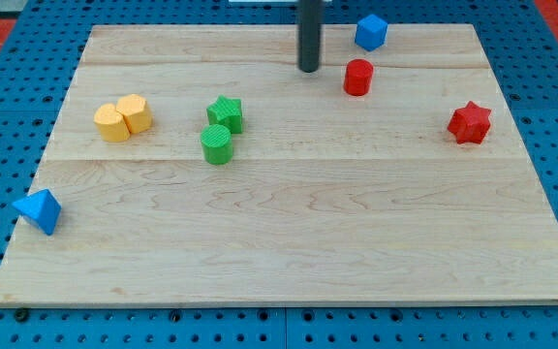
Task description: Move blue cube up a bit
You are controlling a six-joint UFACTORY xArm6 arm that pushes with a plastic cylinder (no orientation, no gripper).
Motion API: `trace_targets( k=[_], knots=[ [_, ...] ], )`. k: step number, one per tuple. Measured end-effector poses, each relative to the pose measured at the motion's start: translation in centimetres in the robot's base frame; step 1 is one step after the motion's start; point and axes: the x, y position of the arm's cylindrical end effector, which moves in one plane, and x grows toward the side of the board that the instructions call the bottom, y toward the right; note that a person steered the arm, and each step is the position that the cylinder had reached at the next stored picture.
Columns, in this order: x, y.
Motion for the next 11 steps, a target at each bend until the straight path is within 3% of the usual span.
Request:
trace_targets(
  k=[1,2,3,5,6,9,10,11],
  knots=[
    [3.6,8.2],
    [7.2,8.4],
    [7.5,7.5],
    [3.5,-3.0],
    [2.8,-5.5],
    [2.8,-9.0],
    [3.8,-9.5],
    [8.6,-9.5]
  ],
)
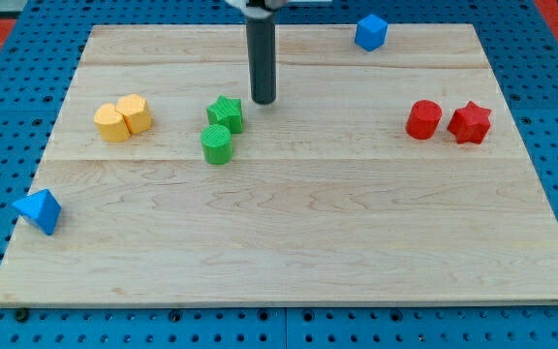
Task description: Move blue cube up a bit
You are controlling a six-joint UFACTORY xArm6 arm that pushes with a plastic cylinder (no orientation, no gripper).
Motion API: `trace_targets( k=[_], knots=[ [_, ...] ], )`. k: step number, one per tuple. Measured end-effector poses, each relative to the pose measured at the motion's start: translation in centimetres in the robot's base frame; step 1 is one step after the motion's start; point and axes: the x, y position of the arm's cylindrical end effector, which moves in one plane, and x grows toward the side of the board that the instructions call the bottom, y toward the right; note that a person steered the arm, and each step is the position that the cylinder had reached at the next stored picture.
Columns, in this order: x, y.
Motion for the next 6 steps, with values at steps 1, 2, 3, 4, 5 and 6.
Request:
trace_targets(
  k=[1,2,3,4,5,6],
  knots=[
    [6.0,-0.8],
    [10.0,-3.2],
    [6.7,1.6],
    [-1.7,12.3],
    [-10.7,19.2],
    [-12.6,22.5]
  ],
)
